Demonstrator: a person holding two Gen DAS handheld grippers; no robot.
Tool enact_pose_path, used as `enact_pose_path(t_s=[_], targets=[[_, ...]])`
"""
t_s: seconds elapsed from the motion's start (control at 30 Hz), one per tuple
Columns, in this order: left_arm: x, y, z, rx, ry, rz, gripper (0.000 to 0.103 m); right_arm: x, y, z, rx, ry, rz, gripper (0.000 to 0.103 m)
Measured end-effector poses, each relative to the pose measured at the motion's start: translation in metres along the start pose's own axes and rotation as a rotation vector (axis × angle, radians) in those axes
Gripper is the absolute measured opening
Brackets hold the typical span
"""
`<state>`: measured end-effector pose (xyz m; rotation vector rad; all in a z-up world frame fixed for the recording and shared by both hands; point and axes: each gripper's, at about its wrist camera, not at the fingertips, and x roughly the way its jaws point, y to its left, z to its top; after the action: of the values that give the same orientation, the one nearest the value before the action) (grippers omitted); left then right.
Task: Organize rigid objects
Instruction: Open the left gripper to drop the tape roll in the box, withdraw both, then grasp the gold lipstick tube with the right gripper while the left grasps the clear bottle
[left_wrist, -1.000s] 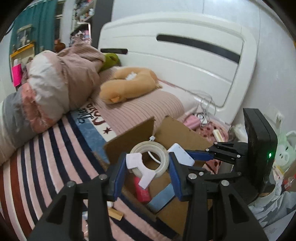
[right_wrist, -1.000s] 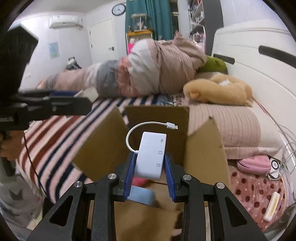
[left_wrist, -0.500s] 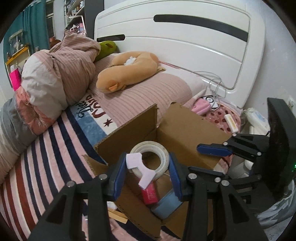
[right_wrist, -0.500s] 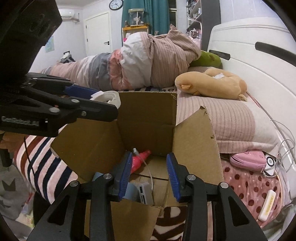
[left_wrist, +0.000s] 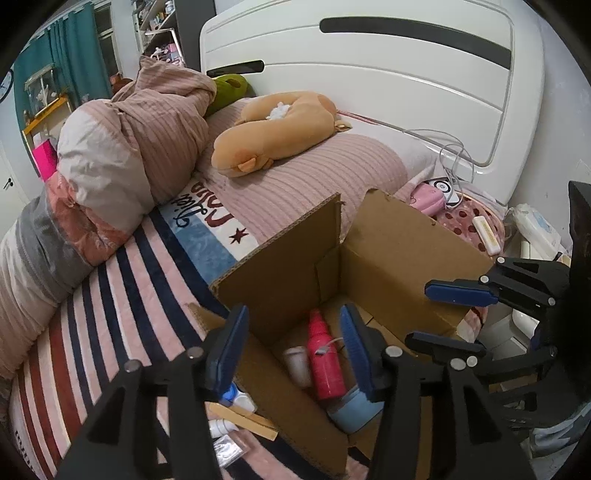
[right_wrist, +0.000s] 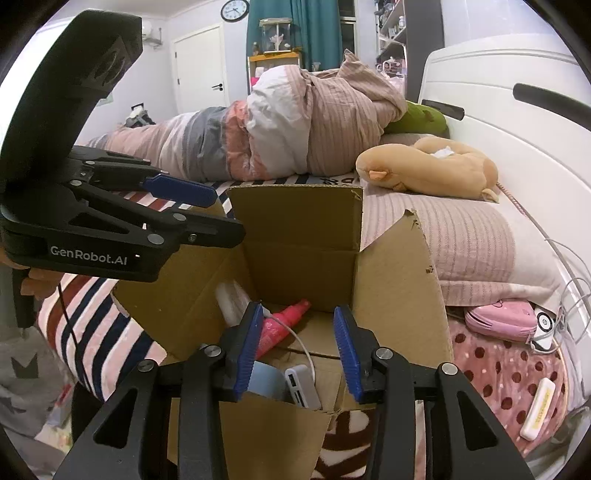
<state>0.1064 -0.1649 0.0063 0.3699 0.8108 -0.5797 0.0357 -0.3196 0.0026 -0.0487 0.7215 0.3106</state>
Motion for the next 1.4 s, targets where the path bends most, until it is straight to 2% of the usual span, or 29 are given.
enact_pose_path(t_s=[0.13,0.27,0.47,0.67,0.8,0.87,0.97,1.13,1.27,1.4], targets=[[-0.009,0.006,-0.003,-0.020,-0.019,0.013,0.049,-0.002,0.003,0.001,-0.001,-0.006,0.002,0.040],[-0.028,0.019,-0.011,-0.056,-0.066,0.012,0.056,-0.007,0.010,0.004,-0.007,-0.018,0.011,0.041],[-0.067,0.061,-0.042,-0.146,-0.138,0.067,0.060,-0.020,0.039,0.016,-0.042,-0.073,0.045,0.041],[-0.087,0.109,-0.093,-0.234,-0.158,0.114,0.062,-0.023,0.103,0.035,-0.126,-0.112,0.165,0.041],[-0.086,0.141,-0.133,-0.304,-0.143,0.129,0.063,-0.004,0.154,0.039,-0.187,-0.057,0.270,0.041],[-0.082,0.153,-0.156,-0.333,-0.130,0.126,0.063,0.010,0.173,0.036,-0.207,-0.014,0.286,0.041],[-0.069,0.163,-0.182,-0.361,-0.108,0.101,0.066,0.039,0.199,0.024,-0.224,0.063,0.268,0.041],[-0.029,0.170,-0.215,-0.394,-0.042,0.026,0.066,0.087,0.204,-0.002,-0.157,0.182,0.200,0.041],[0.009,0.170,-0.226,-0.394,0.007,-0.050,0.066,0.115,0.192,-0.023,-0.128,0.235,0.059,0.041],[0.038,0.158,-0.224,-0.347,0.029,-0.130,0.066,0.140,0.183,-0.030,-0.150,0.259,-0.073,0.040]])
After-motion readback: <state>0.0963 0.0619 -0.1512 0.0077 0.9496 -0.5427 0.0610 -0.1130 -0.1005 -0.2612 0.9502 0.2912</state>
